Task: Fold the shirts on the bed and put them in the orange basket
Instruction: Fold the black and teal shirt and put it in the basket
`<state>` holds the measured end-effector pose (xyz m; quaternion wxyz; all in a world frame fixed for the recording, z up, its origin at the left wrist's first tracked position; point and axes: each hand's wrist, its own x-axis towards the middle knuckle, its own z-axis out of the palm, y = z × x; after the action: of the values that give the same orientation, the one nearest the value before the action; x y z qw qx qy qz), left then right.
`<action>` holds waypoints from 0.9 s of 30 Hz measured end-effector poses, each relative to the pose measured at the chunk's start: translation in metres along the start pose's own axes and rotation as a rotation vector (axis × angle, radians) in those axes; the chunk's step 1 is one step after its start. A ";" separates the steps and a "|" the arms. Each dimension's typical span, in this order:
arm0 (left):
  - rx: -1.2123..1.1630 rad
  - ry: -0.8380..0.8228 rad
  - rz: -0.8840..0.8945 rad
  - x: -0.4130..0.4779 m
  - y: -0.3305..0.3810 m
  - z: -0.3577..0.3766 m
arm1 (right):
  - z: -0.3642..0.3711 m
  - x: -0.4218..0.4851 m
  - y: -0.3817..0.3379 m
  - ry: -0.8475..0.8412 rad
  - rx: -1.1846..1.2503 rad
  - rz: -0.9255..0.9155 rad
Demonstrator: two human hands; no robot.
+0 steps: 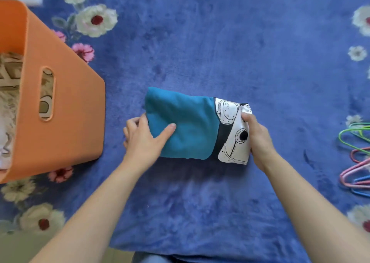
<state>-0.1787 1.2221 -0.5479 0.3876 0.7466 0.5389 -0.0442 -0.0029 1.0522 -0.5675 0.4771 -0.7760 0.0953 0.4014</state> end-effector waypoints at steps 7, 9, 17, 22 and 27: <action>-0.180 0.376 0.076 0.026 0.005 0.028 | 0.020 0.011 0.000 0.344 -0.198 -0.155; -0.145 0.361 -0.007 0.036 0.000 0.032 | 0.025 0.023 -0.002 0.352 -0.245 -0.098; 0.052 0.249 -0.101 0.050 -0.002 0.037 | 0.035 0.029 0.002 0.408 -0.454 -0.034; -0.125 0.124 -0.264 0.042 -0.001 0.030 | 0.026 0.020 -0.003 0.289 -0.309 0.097; -0.545 -0.290 -0.482 0.005 -0.003 0.000 | -0.004 -0.015 -0.012 -0.023 -0.048 0.422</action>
<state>-0.1794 1.2265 -0.5515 0.6224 0.4543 0.6303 -0.0943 -0.0044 1.0520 -0.5486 0.3651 -0.7454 0.2406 0.5032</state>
